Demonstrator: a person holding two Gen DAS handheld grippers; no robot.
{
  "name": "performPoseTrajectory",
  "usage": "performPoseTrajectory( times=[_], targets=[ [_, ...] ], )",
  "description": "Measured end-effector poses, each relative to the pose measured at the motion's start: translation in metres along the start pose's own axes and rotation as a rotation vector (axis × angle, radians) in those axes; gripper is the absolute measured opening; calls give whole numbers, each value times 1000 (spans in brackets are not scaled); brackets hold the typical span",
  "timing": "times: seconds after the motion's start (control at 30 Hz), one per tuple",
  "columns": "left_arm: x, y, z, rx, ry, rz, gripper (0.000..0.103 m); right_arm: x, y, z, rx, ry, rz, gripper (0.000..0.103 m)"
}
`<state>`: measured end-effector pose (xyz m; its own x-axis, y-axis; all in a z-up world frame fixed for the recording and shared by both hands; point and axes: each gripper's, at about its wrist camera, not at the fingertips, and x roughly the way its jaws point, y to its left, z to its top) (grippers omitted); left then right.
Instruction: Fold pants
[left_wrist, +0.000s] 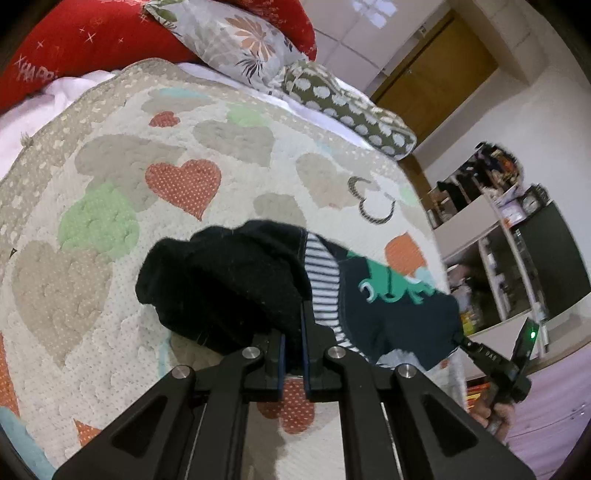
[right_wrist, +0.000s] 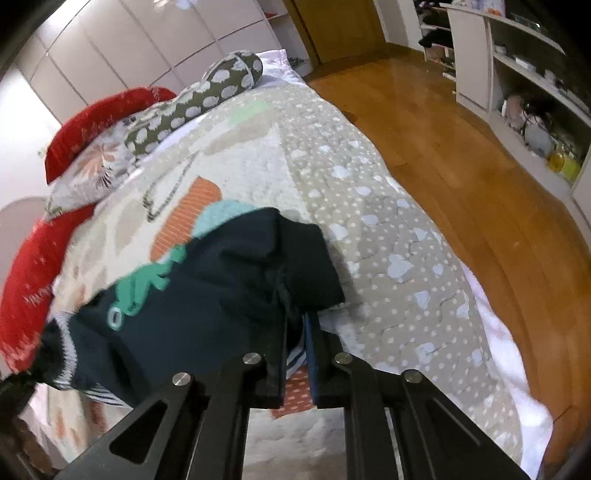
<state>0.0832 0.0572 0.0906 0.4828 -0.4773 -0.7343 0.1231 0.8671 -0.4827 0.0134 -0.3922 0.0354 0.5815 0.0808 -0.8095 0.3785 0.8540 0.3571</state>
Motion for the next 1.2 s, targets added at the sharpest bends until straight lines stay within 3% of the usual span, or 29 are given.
performPoseTrajectory(
  times=[0.23,0.47,0.9,1.03,1.1,1.2],
  targets=[
    [-49,13,-10,-22,-49,-76,6,-49,18,-16,-71,-68,36,9],
    [-85,46,-42,-66,-43,-94,6,-70,16,-57,-28,10,145,9],
    [-101,97,-120,-164,23,-109,6,-91,-18,-123,54,113,219,9],
    [-94,103,-140,-149,51,-63,11,-98,-32,-136,56,117,189,9],
    [-80,109,-150,-141,97,33,19,-94,-40,-143,46,135,154,9],
    [-79,115,-154,-133,122,39,27,-86,-46,-147,29,150,133,11]
  ],
)
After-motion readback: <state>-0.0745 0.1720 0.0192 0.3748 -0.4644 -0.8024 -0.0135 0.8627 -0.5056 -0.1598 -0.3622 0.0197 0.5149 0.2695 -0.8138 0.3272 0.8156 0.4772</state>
